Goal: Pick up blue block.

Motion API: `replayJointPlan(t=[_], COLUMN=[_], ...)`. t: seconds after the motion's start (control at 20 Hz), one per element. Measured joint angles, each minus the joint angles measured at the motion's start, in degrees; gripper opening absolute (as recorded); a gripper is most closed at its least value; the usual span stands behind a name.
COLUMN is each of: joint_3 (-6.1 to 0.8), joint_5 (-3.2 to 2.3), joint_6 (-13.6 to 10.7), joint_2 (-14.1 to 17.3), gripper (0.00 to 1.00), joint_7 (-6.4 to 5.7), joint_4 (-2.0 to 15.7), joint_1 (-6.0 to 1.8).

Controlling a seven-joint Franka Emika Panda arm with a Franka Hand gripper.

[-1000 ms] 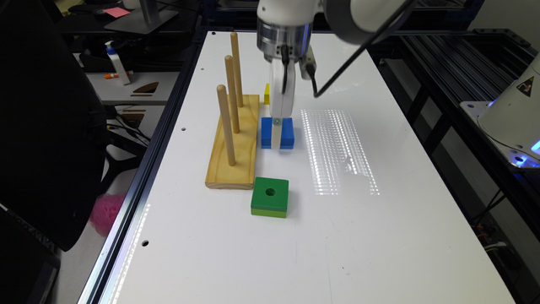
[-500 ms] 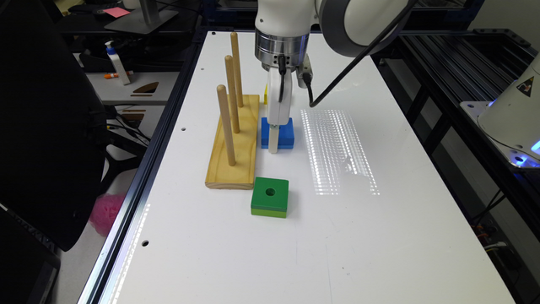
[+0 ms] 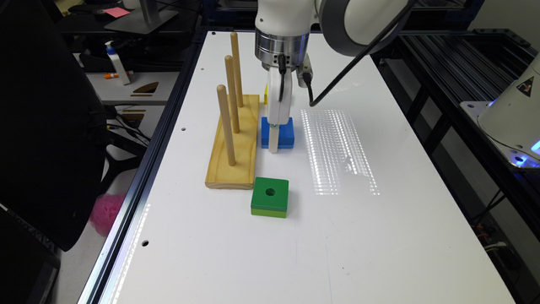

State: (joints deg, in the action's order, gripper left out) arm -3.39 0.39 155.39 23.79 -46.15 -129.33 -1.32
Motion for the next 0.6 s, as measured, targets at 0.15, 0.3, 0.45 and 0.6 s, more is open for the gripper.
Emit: replayJointPlan(t=[0.15,0.3,0.45,0.6], joint_3=[0.0,0.0,0.0,0.0], joint_5=[0.0,0.0,0.0,0.0], joint_6=[-2.2,-3.4,-5.7,-8.8], joint_2=[-1.9,-3.1,-5.4,-8.6], gripper=[0.0,0.0,0.0,0.0], joint_7=[0.0,0.0,0.0,-0.01], joint_4=[-0.04,-0.13,-0.12,-0.11], joint_1=[0.0,0.0,0.0,0.0])
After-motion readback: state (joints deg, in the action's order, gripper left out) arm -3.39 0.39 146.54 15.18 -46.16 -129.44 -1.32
